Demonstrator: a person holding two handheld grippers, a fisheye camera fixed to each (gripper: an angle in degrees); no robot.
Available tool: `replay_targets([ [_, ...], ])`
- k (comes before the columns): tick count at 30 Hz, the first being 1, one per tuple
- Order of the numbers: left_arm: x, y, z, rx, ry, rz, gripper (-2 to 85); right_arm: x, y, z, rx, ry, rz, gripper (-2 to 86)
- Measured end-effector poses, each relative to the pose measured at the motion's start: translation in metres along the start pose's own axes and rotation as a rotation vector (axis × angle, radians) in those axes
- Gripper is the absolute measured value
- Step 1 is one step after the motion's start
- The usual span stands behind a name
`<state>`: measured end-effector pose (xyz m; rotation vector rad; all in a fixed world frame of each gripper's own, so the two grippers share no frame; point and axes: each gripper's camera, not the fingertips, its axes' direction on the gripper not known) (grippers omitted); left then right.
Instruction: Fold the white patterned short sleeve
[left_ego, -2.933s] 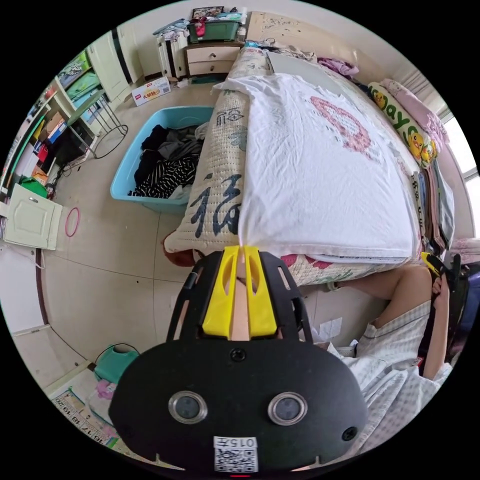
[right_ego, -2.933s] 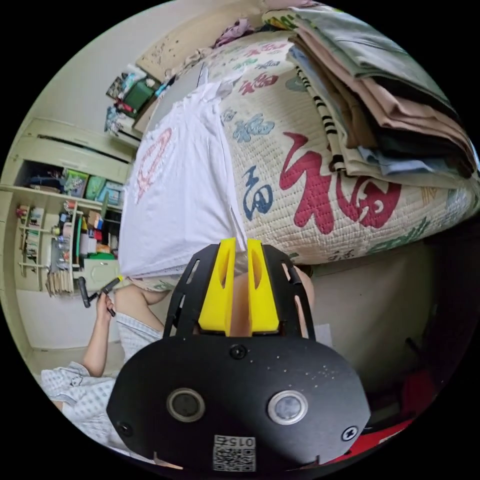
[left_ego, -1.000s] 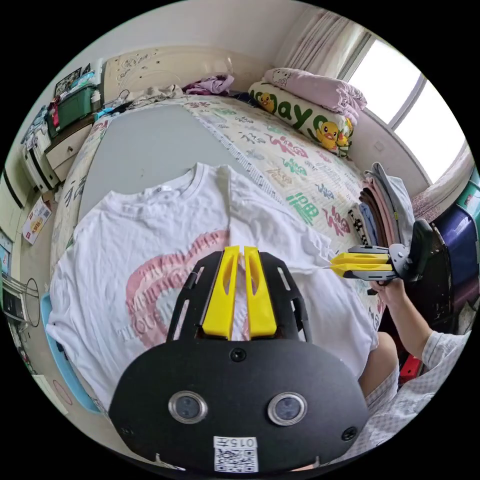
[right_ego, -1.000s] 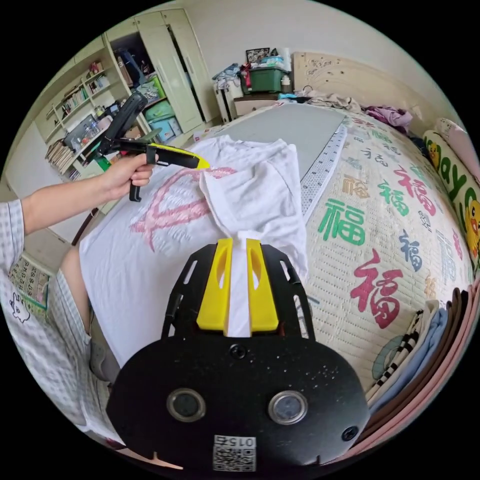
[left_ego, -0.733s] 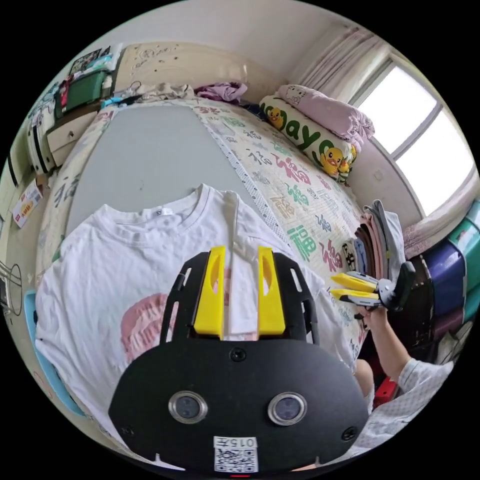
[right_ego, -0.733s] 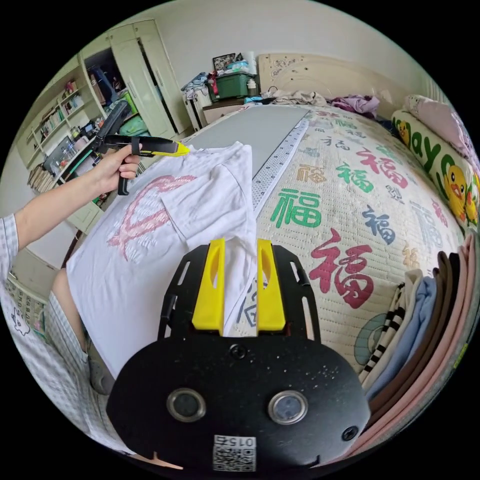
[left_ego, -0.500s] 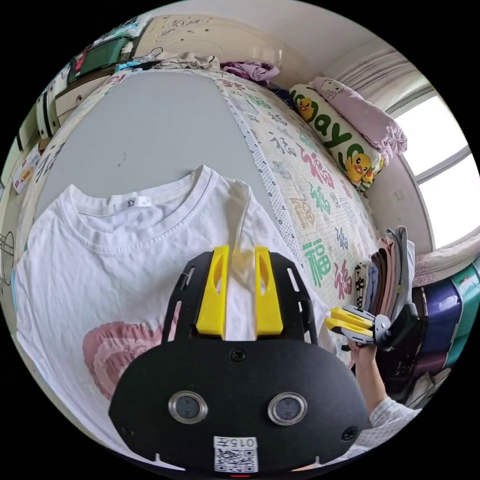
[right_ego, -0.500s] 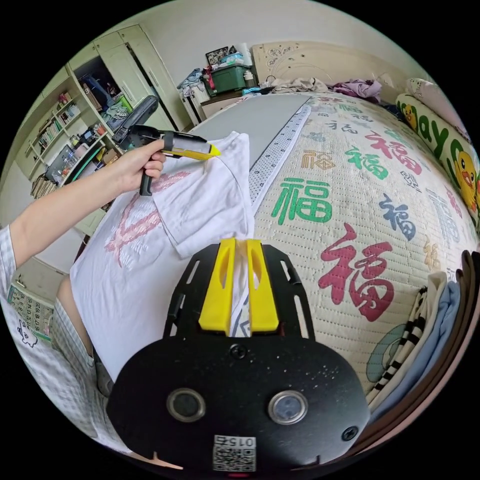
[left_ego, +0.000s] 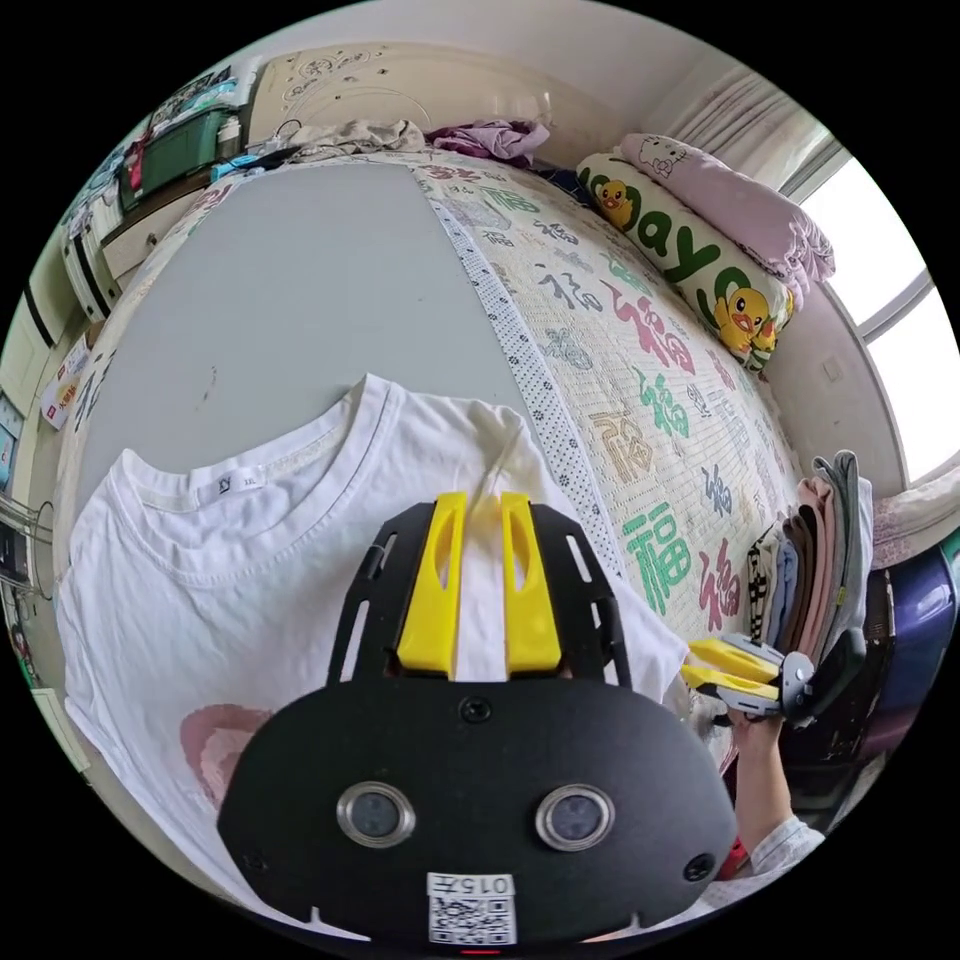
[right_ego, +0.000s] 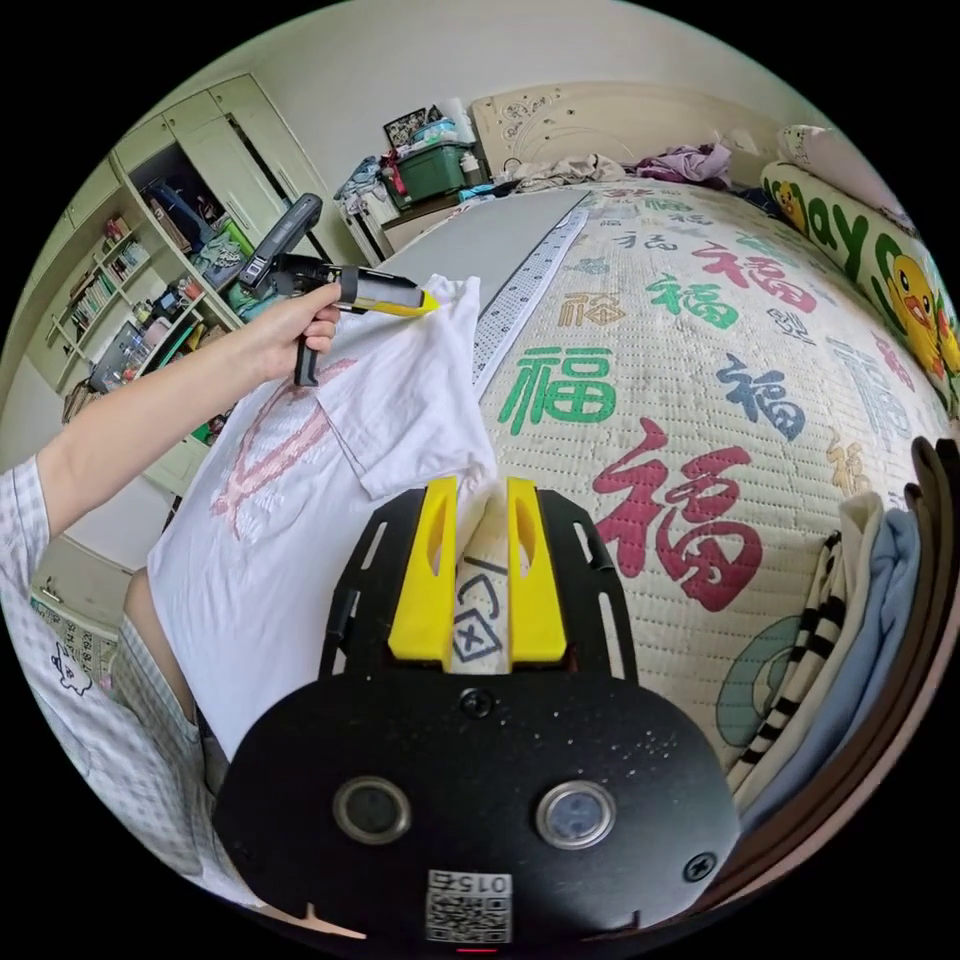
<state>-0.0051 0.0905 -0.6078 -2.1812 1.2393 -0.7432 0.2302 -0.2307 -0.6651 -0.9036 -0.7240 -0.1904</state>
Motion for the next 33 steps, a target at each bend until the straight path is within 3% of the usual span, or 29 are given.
replay_targets([
  [7,-0.004,0.076,-0.042,-0.073,0.027,0.182,8.3,-0.072,-0.013,-0.009,-0.045,0.059,-0.255,9.3],
  [12,-0.003,0.094,-0.046,-0.113,0.001,0.189,7.3,-0.059,-0.029,0.008,-0.096,0.096,-0.182,3.4],
  [18,-0.005,0.097,-0.062,-0.098,0.029,0.179,-0.2,-0.037,-0.030,-0.015,-0.093,0.077,-0.160,0.2],
  [28,-0.014,0.112,-0.085,-0.099,0.000,0.147,-0.1,-0.009,-0.051,-0.033,-0.167,-0.001,-0.175,-0.2],
  [30,-0.015,0.114,-0.090,-0.091,-0.002,0.145,0.6,0.006,-0.057,-0.050,-0.191,-0.148,-0.164,-0.3],
  [33,-0.016,0.118,-0.105,-0.089,-0.046,0.137,2.4,0.030,-0.059,-0.088,-0.107,-0.155,-0.134,-0.3],
])
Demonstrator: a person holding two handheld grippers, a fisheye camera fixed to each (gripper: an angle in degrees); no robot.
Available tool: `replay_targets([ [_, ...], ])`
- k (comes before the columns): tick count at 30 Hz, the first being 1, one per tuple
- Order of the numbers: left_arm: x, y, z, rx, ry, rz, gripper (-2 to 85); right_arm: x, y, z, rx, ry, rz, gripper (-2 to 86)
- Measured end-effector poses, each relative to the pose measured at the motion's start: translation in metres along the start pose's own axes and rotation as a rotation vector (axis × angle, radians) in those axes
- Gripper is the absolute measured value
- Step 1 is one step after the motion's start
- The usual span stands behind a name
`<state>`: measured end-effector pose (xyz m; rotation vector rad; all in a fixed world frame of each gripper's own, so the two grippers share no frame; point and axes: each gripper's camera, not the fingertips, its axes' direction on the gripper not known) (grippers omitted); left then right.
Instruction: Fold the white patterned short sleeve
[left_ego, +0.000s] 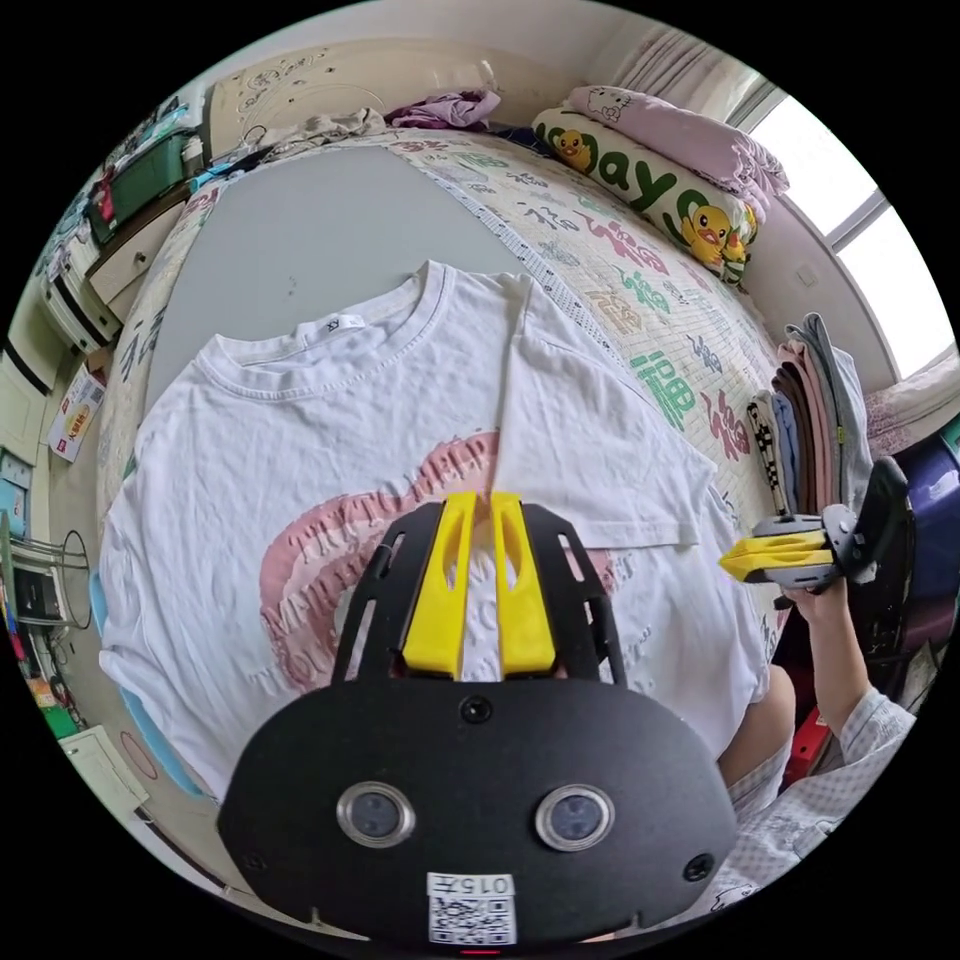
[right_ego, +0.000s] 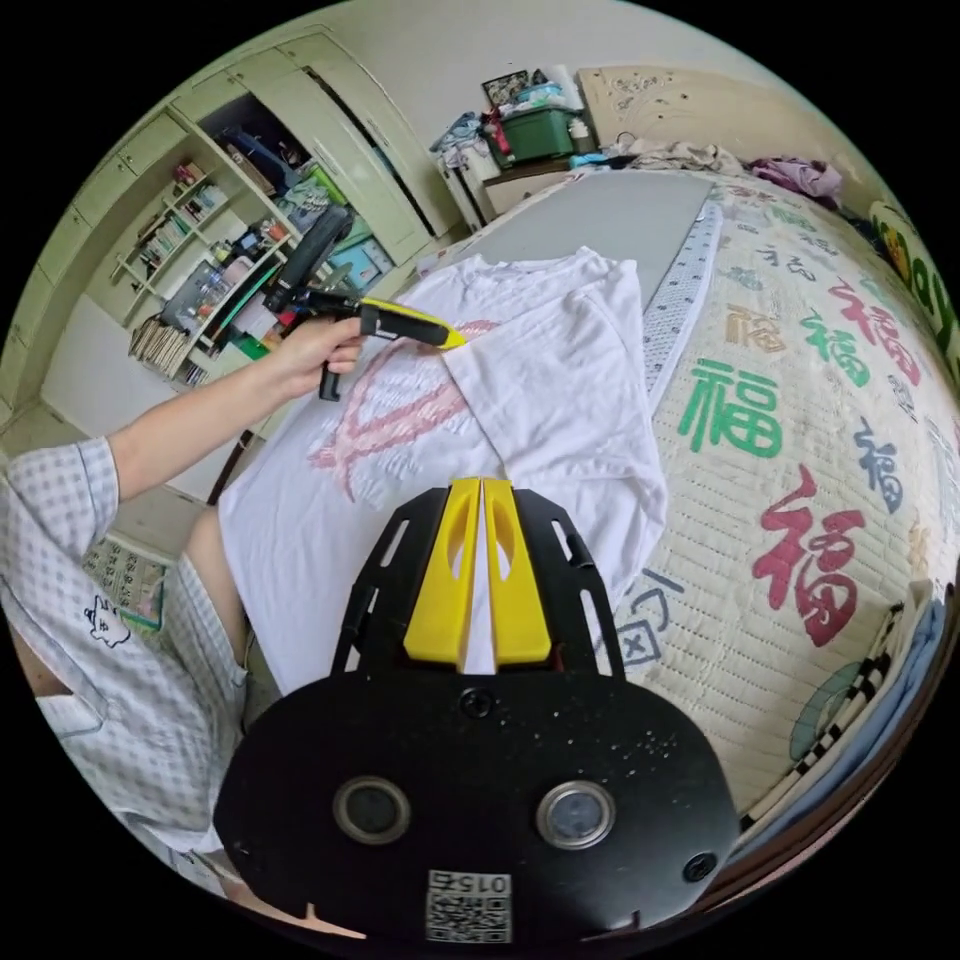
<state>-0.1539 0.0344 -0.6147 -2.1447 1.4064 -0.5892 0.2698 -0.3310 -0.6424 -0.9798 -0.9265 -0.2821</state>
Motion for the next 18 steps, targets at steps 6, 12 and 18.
replay_targets([
  [6,0.057,0.024,-0.049,0.133,0.017,0.246,2.9,0.056,-0.014,-0.047,0.068,0.206,0.152,-0.4],
  [12,0.127,0.027,-0.030,0.070,0.185,0.353,4.9,0.074,-0.043,-0.051,-0.020,0.275,0.191,-0.6],
  [18,0.117,0.045,-0.039,0.043,0.164,0.331,1.3,0.082,-0.069,-0.077,-0.032,0.277,0.237,-0.8],
])
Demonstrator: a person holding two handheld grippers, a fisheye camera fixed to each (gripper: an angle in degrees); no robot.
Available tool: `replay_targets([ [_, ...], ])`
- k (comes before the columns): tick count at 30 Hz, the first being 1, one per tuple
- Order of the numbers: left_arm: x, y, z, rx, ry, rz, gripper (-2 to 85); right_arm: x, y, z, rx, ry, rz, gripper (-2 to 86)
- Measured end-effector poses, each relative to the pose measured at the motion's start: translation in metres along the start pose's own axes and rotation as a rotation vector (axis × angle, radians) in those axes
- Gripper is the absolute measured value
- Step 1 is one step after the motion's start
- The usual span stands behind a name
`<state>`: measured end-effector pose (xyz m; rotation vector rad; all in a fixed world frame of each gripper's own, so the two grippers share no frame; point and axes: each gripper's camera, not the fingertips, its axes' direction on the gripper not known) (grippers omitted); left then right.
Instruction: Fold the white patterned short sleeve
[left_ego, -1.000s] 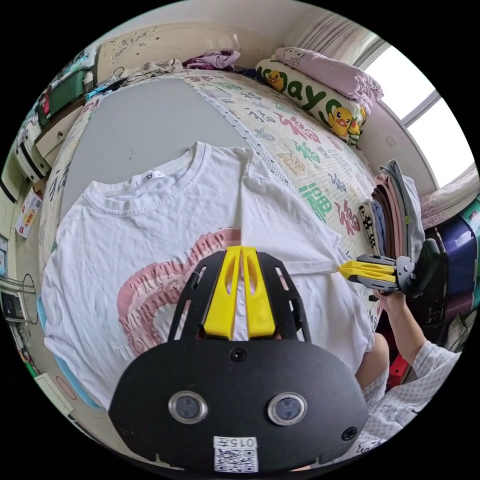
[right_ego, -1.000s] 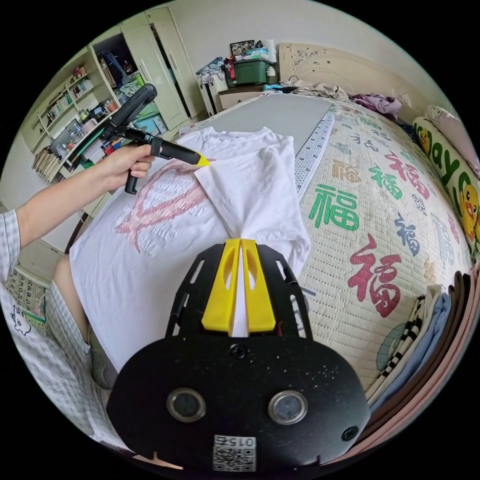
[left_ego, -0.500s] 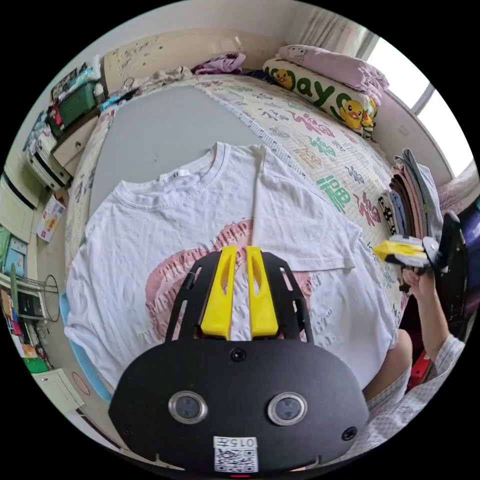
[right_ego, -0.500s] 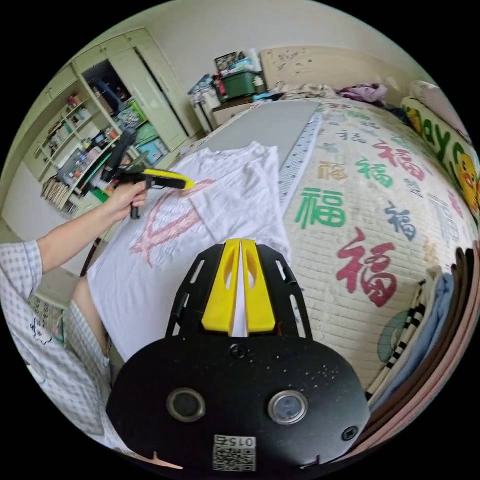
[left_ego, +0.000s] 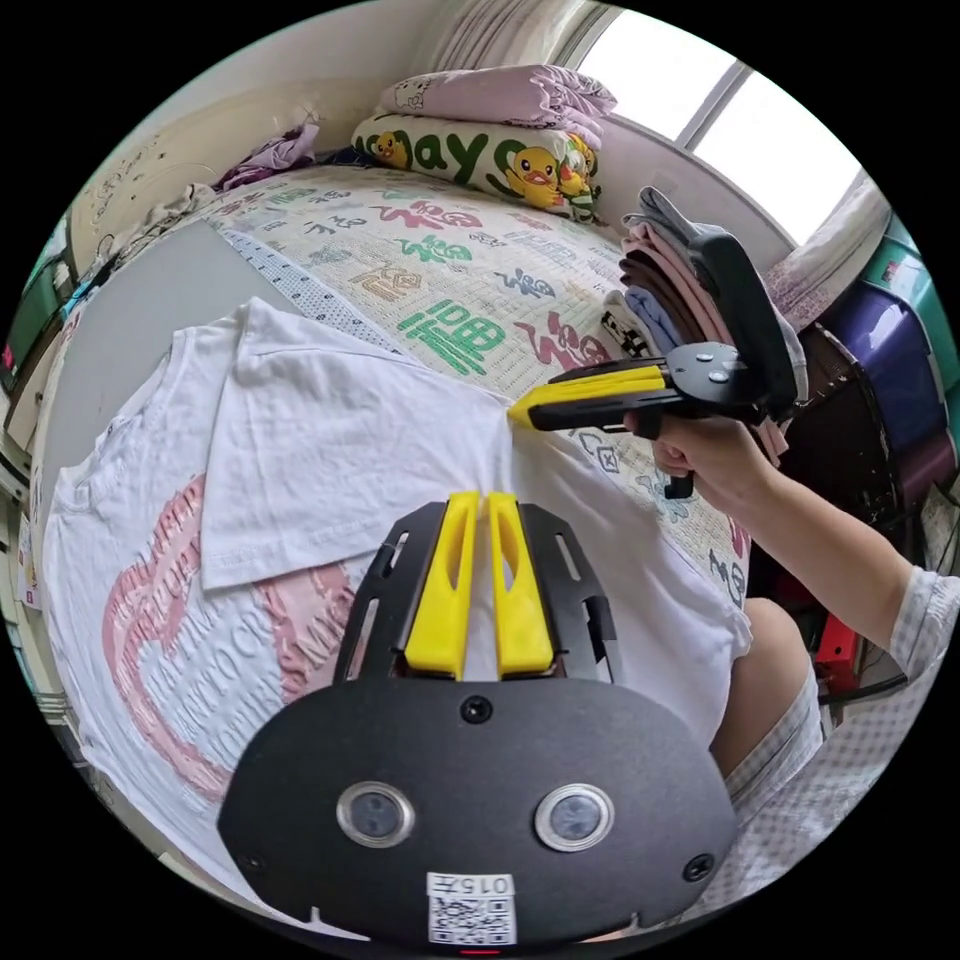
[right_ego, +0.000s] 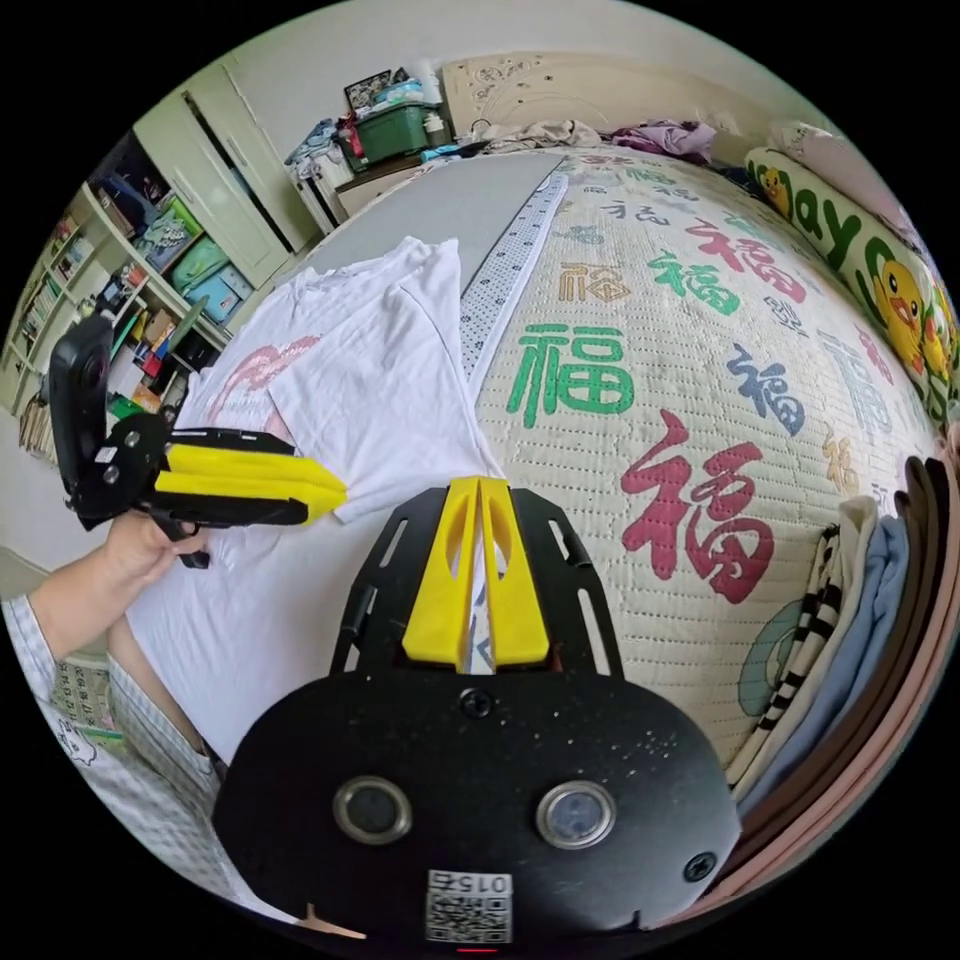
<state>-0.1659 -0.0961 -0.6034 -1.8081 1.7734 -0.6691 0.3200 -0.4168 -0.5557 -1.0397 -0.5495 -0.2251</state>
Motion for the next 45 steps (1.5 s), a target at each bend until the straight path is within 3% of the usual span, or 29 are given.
replay_targets([
  [5,-0.034,0.041,-0.064,0.082,0.117,-0.063,1.2,-0.002,-0.020,-0.054,0.014,0.003,0.085,-0.5],
  [8,-0.081,0.107,-0.134,0.203,0.248,-0.162,1.7,-0.039,-0.034,-0.097,0.028,0.091,-0.007,-0.4],
  [13,-0.192,0.296,-0.242,0.445,0.069,-0.601,5.7,-0.137,-0.106,-0.127,-0.017,0.208,-0.198,-0.3],
  [18,-0.258,0.433,-0.283,0.615,0.011,-0.877,8.3,-0.314,-0.240,-0.122,-0.016,0.102,-0.413,1.0],
  [21,-0.298,0.479,-0.289,0.769,0.258,-1.008,8.2,-0.448,-0.301,-0.098,-0.033,-0.027,-0.594,4.7],
  [24,-0.329,0.491,-0.309,0.778,0.266,-1.050,8.8,-0.577,-0.345,-0.059,-0.103,-0.148,-0.733,7.5],
  [29,-0.350,0.529,-0.329,0.896,0.325,-1.135,9.3,-0.710,-0.398,0.015,-0.211,-0.018,-0.808,7.9],
  [34,-0.379,0.557,-0.339,0.927,0.433,-1.246,10.6,-0.744,-0.438,0.066,-0.352,0.211,-0.789,5.8],
  [39,-0.391,0.578,-0.341,0.999,0.552,-1.321,9.8,-0.746,-0.472,0.023,-0.386,-0.089,-0.744,0.0],
  [45,-0.399,0.587,-0.352,1.058,0.608,-1.322,10.5,-0.736,-0.492,-0.018,-0.387,-0.251,-0.741,0.0],
])
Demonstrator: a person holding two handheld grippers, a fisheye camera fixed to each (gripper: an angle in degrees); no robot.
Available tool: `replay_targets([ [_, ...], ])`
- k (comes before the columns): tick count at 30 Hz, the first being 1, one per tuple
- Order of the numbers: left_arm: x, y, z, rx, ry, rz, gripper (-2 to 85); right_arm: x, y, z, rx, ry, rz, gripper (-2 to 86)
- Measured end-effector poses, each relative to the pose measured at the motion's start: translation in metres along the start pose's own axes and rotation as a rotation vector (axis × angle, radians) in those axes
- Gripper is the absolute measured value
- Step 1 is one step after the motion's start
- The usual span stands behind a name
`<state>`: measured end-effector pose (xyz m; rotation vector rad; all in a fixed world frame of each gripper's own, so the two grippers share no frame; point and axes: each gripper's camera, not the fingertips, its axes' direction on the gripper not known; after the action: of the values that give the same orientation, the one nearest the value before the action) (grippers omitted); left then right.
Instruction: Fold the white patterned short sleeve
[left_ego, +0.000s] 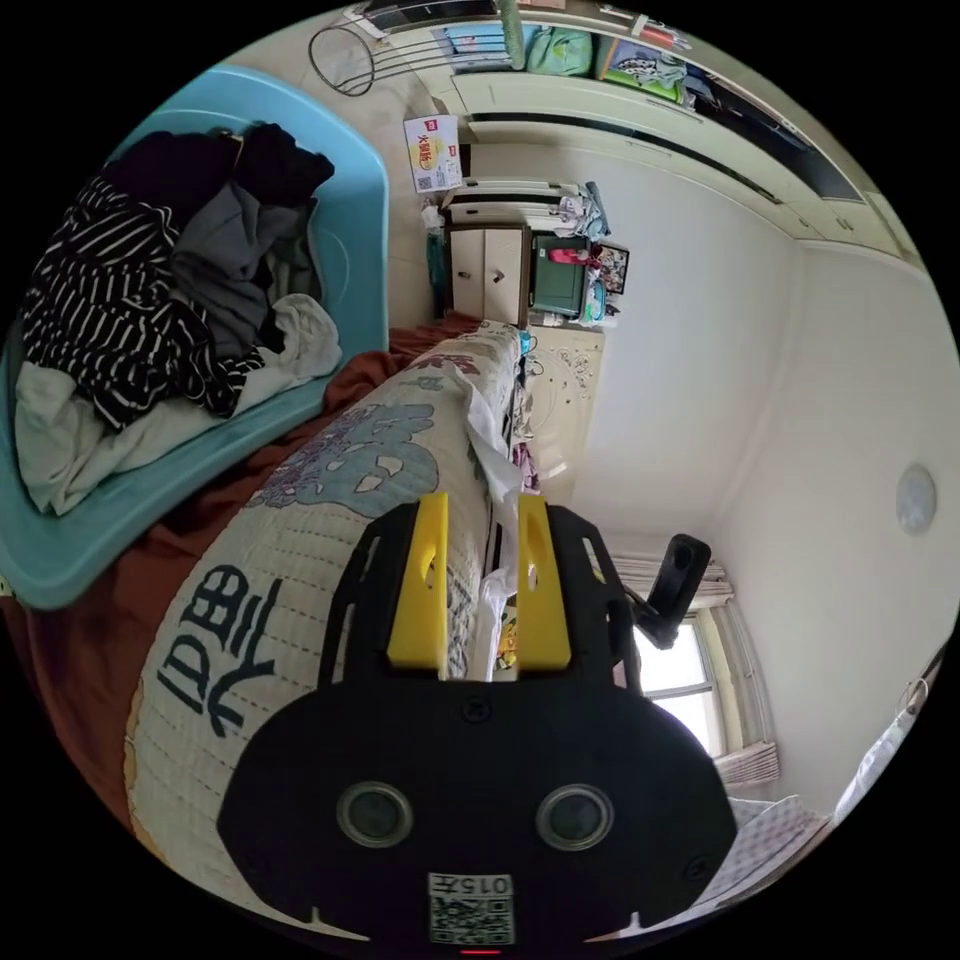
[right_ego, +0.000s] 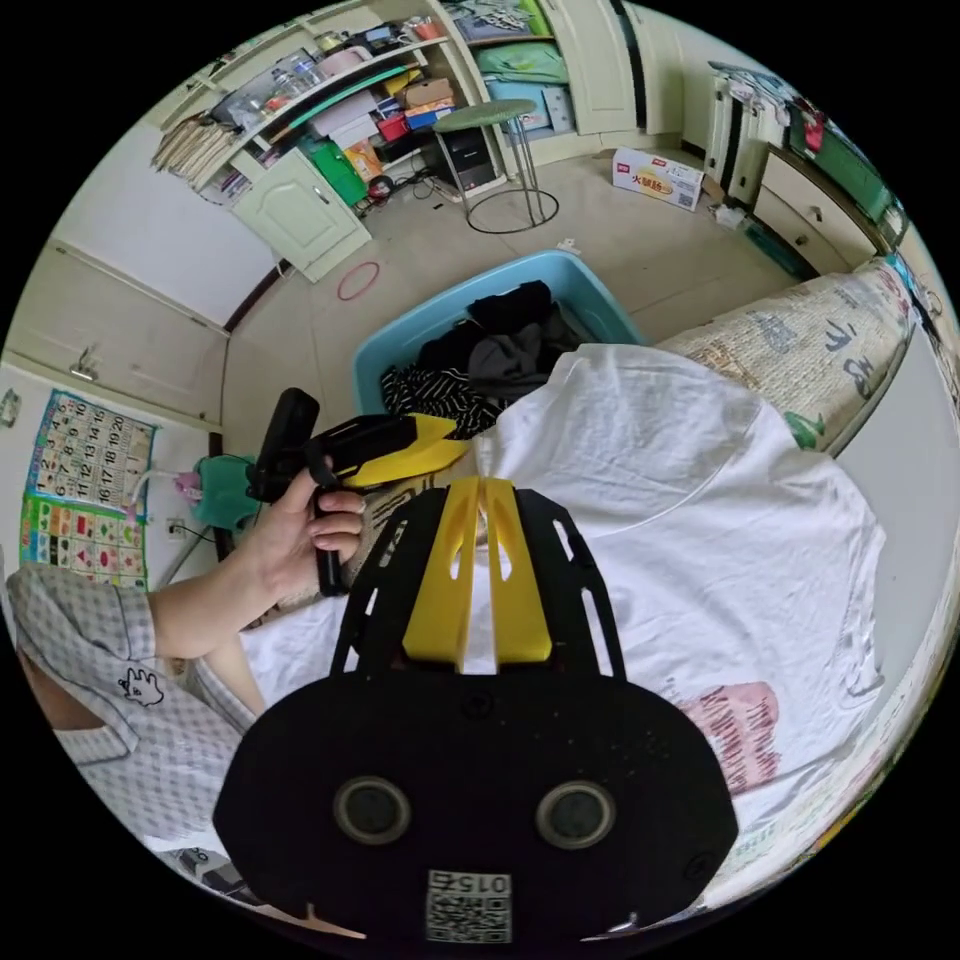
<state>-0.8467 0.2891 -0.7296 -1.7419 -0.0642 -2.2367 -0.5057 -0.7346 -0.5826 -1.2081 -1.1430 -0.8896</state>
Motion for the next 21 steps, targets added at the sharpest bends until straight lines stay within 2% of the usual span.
replay_targets([
  [4,0.006,-0.005,0.003,-0.001,0.016,0.028,10.0,0.009,-0.007,-0.012,0.020,-0.070,0.027,0.3],
  [9,0.019,-0.009,0.005,-0.033,-0.021,0.079,9.2,-0.013,-0.029,-0.012,-0.129,0.011,-0.074,1.4],
  [13,0.034,-0.005,0.006,-0.025,-0.056,0.122,10.9,-0.024,-0.056,-0.057,-0.104,0.037,-0.144,1.9],
  [17,0.034,0.003,0.004,-0.016,-0.011,0.064,11.2,-0.024,-0.115,-0.111,-0.007,0.176,-0.086,4.8],
  [21,0.061,0.016,0.017,-0.090,-0.118,0.182,9.8,-0.046,-0.194,-0.079,-0.068,0.294,-0.085,8.8],
])
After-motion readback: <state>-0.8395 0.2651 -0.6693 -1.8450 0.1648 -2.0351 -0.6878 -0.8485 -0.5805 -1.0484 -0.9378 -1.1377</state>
